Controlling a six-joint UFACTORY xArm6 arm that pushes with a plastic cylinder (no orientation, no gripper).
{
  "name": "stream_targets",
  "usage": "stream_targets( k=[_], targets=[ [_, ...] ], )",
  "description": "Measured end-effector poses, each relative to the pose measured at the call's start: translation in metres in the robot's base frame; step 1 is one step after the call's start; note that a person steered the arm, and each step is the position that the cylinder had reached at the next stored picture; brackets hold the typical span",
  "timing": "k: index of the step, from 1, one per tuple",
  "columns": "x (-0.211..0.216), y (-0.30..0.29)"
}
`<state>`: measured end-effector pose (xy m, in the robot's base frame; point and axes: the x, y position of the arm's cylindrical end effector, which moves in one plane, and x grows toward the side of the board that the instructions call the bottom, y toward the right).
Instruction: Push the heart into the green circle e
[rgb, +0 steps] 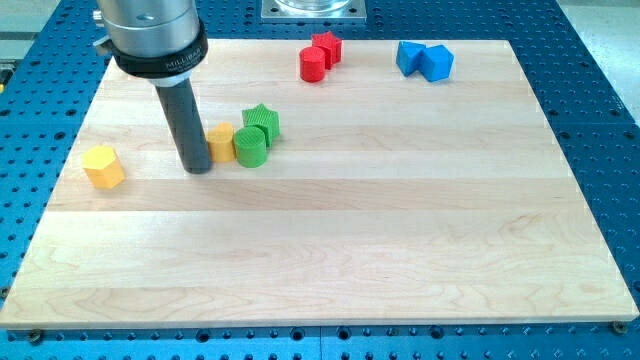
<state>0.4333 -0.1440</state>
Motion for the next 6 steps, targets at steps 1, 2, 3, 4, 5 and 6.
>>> stream_targets(
  k=[1,2,3,4,5,6],
  targets=[
    [-0.001,0.012],
    [0.0,-0.005],
    [-0.021,-0.026],
    [-0.021,-0.007],
    [-0.021,0.007],
    [-0.002,0.021]
  ],
)
